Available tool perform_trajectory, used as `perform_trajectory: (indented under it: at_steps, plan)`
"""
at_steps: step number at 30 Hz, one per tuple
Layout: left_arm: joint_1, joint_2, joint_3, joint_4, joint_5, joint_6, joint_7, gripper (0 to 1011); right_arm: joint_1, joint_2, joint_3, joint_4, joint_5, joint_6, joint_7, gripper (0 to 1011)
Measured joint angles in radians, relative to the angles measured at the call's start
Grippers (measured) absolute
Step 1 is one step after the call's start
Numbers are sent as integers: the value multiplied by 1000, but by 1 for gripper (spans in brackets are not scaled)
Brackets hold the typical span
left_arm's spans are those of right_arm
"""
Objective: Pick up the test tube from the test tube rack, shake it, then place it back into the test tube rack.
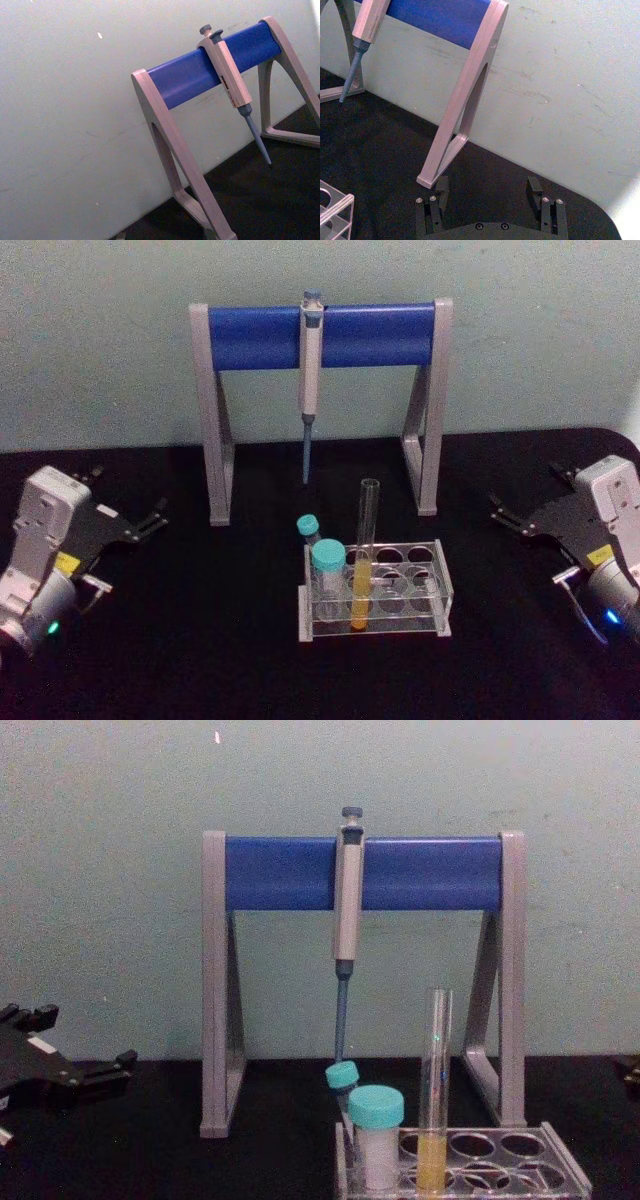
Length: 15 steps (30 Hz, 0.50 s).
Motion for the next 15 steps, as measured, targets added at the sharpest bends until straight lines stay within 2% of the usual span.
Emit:
perform_trajectory:
  at_steps: [15]
  plan:
    - [0, 0, 0, 0, 0, 0, 0, 1001, 0, 0, 0, 0, 0, 0, 0, 1000]
